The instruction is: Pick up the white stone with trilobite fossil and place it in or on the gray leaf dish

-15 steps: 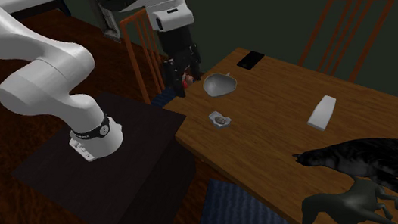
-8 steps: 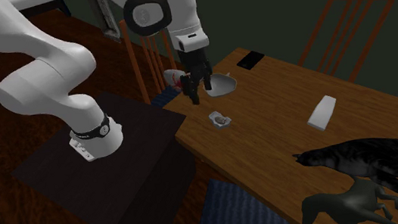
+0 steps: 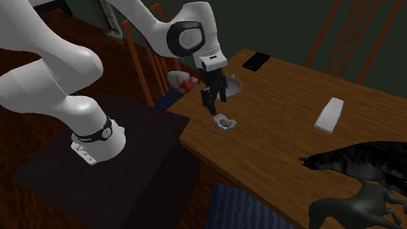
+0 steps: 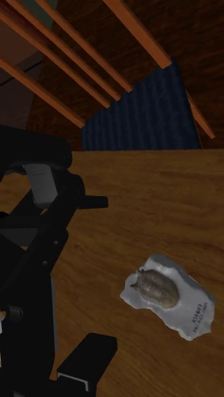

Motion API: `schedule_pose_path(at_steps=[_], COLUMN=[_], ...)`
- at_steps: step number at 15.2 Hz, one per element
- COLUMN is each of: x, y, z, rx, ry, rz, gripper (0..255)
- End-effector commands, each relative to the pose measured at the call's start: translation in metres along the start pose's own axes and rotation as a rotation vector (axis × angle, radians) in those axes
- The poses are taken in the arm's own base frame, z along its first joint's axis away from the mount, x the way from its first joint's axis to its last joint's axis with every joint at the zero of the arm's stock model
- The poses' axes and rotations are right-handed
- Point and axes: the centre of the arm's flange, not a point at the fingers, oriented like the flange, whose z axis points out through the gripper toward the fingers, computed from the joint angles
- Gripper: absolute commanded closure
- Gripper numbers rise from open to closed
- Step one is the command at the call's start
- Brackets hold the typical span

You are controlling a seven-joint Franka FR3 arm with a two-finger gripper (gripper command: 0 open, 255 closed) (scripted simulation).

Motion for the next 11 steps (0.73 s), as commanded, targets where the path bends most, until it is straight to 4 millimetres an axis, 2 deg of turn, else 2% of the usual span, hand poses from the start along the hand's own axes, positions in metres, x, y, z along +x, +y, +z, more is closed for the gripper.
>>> schedule_pose_path(at_steps=[1,5,11], x=[-0.003,-0.006,-0.005], y=[-0.020,-0.055,-0.054], z=[0.019,0.053,0.085], rx=[0.006,-0.005,-0.005], ry=[0.023,0.033,0.033], rz=[0.009,0.018,0.019], gripper=[0,0,0])
